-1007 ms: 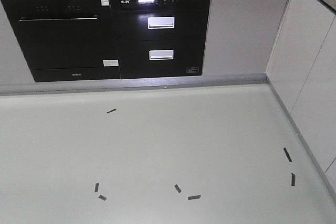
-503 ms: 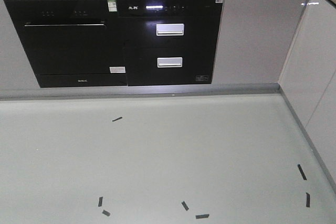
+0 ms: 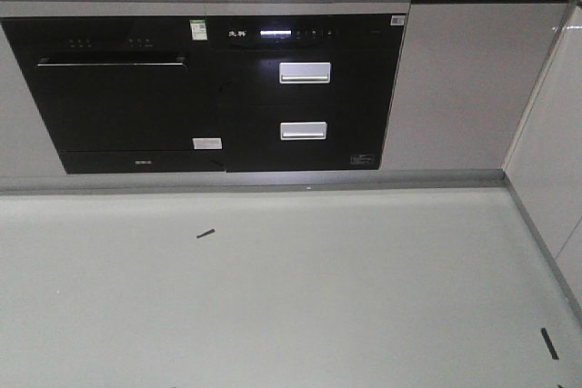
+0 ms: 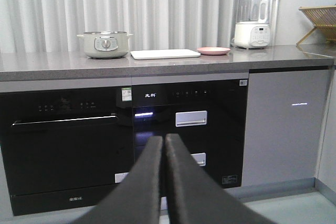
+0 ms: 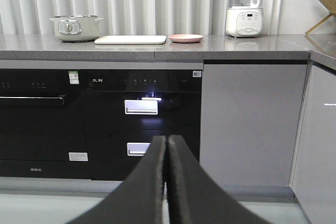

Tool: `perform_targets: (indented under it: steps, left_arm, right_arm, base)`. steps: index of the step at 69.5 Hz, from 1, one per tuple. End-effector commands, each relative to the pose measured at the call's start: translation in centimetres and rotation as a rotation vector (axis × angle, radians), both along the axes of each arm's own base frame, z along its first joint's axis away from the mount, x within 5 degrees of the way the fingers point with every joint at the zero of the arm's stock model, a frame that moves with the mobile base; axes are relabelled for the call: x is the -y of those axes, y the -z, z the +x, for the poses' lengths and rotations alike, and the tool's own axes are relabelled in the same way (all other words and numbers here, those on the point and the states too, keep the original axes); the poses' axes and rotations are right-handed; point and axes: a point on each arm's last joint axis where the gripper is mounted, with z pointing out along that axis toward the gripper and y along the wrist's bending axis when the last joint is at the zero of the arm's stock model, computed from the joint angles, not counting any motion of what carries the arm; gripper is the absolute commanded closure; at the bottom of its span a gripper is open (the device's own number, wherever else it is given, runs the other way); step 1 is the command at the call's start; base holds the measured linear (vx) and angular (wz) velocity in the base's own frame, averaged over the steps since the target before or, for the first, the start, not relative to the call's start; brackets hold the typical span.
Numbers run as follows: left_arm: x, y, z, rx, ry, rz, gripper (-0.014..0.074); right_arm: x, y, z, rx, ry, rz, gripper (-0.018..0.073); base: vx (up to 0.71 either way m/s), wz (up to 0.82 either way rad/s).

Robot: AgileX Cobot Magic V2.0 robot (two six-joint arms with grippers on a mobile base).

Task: Transfer vegetables to tray and serve
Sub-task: 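Drive the base forward to the counter with the pot, tray and plate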

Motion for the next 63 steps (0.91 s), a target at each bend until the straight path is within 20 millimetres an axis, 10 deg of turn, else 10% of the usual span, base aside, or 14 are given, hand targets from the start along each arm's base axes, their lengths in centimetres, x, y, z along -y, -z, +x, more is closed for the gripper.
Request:
perform_targets:
  steps: [1,63]
  left_arm:
    - [-0.03,-0.36,-0.14,0.072,-0.001,-0.014,0.0603]
    - [-0.03,-0.36,-0.14,0.072,-0.001,-0.014,0.0603]
  right_arm:
    - [0.0,-0.47,-0.03,0.072,0.0,0.001,0.0568]
    - [0.0,-0.47,-0.03,0.072,0.0,0.001,0.0568]
  base:
    - [0.28,0.0]
    - [0.29,0.01]
